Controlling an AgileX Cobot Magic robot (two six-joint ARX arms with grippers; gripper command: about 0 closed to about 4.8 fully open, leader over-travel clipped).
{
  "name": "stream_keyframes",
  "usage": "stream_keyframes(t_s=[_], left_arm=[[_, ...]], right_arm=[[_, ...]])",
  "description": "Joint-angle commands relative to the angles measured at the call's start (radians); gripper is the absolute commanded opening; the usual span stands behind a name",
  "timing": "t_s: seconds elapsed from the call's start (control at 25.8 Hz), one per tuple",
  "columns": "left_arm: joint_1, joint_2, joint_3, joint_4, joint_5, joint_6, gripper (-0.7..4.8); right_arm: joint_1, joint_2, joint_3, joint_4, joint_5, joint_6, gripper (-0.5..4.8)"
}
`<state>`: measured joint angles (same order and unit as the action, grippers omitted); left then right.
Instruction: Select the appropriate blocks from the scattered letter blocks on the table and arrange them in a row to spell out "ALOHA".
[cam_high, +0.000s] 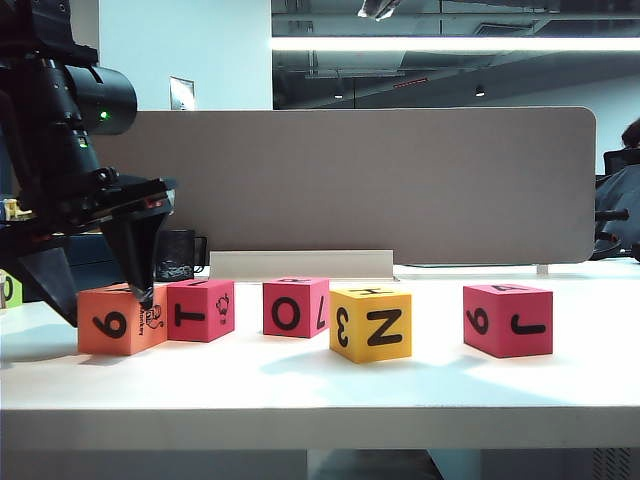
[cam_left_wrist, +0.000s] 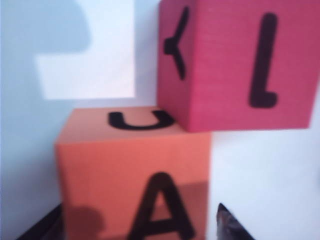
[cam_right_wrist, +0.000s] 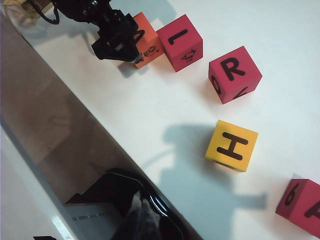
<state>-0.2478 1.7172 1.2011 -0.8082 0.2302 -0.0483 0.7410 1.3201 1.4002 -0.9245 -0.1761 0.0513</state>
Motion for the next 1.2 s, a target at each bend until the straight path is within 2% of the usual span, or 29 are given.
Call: stream_keyframes(t_s=[0.04, 0.08, 0.19, 0.58, 0.7, 1.2], left_arm=[[0.002, -0.003, 0.005, 0.0, -0.026, 0.014, 4.53], [0.002, -0.005, 0.006, 0.005, -0.042, 0.014, 4.79], [0.002, -0.005, 0.042, 0.0, -0.104, 0.018, 4.79], [-0.027, -0.005, 0.218, -0.019, -0.087, 0.04, 4.79], [-0.059, -0.001, 0.216, 0.01, -0.05, 0.041, 4.79], [-0.13, 0.09, 0.217, 0.068, -0.081, 0.068, 4.79]], right_arm=[[0.001, -0.003, 0.001, 0.008, 0.002, 0.001, -0.05], [0.001, -0.003, 0.001, 0.008, 0.002, 0.001, -0.05], [0.001, -0.003, 0.001, 0.008, 0.002, 0.001, -0.05], [0.001, -0.005, 0.007, -0.008, 0.025, 0.001, -0.05], [0.002, -0.004, 0.05, -0.046, 0.025, 0.001, -0.05], [0.008, -0.004, 0.097, -0.088, 0.047, 0.0, -0.05]])
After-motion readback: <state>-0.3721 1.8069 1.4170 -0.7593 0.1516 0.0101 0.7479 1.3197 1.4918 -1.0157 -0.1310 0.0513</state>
